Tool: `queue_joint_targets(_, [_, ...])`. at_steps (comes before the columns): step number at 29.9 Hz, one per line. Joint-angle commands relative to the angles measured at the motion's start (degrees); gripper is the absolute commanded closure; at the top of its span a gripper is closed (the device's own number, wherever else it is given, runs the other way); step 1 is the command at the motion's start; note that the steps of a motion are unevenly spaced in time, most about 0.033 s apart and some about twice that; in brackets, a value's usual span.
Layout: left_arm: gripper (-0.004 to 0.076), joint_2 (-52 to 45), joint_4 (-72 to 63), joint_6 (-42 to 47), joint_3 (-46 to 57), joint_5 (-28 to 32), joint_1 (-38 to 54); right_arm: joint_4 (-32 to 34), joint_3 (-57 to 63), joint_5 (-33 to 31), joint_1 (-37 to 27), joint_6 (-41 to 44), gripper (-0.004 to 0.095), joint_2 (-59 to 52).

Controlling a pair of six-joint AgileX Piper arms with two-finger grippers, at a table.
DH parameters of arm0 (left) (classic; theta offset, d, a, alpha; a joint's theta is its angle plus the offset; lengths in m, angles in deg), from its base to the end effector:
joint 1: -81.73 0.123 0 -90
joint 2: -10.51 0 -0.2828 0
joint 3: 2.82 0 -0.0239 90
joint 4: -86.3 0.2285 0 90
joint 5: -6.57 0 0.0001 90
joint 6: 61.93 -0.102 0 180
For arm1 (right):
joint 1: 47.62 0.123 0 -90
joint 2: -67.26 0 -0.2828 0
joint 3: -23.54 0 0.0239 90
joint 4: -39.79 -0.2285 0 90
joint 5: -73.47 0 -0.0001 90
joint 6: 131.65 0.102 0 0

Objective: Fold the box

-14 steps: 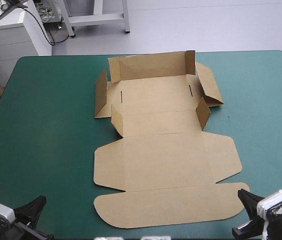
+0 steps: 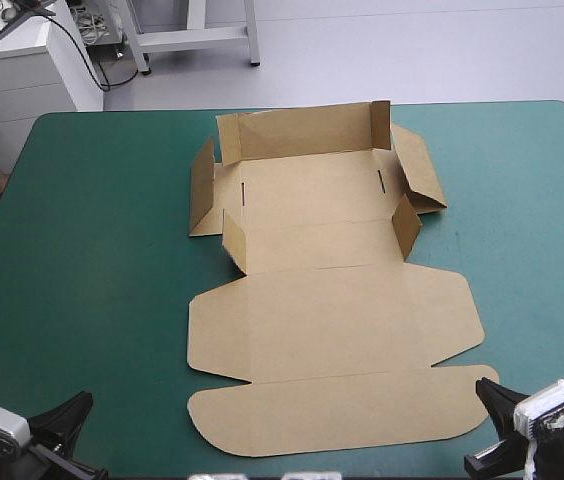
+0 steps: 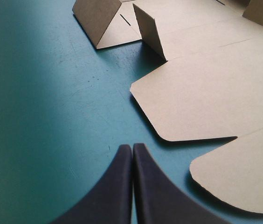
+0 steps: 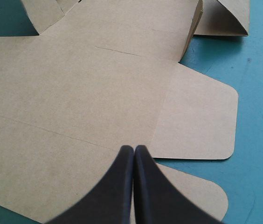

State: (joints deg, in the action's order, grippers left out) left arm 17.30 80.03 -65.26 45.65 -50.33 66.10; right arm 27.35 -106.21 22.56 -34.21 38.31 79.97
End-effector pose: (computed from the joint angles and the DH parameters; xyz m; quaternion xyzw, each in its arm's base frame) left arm -0.0146 -0.0056 0.2681 0.1372 0.8171 -0.1141 0.5481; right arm 0.0050 0.0187 0.2707 -0.1582 0.8180 0.1236 0.5390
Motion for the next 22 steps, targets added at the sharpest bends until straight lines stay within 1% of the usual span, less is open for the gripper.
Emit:
queue_joint_targets(1, [0.0733,-0.1,-1.0,0.3,-1.2,4.3,0.2,-0.5,-1.2,4.2,-0.1,-0.9,0.0889,0.7])
queue_joint_targets(4, [0.0733,-0.1,-1.0,0.3,-1.2,4.3,0.2,-0.8,-1.2,4.2,-0.1,-1.3,0.0766,0.7])
queue_joint_targets(10, [0.0733,-0.1,-1.0,0.3,-1.2,4.3,0.2,-0.6,-1.1,4.5,-0.1,-1.3,0.0355,0.7])
queue_joint_targets(12, [0.0733,-0.1,-1.0,0.3,-1.2,4.3,0.2,-0.6,-1.0,5.0,-0.1,-1.3,0.0271,0.7])
queue_joint_targets(13, [0.0733,-0.1,-1.0,0.3,-1.2,4.3,0.2,-0.6,-0.9,5.1,-0.1,-1.3,0.0256,0.7])
queue_joint_targets(18, [0.0732,-0.1,-1.0,0.3,-1.2,4.3,0.2,-0.5,-1.0,7.3,-0.1,0.2,0.0256,1.0])
queue_joint_targets(22, [0.0733,-0.1,-1.0,0.3,-1.2,4.3,0.2,2.2,-2.8,6.7,-0.1,6.1,0.0257,4.8])
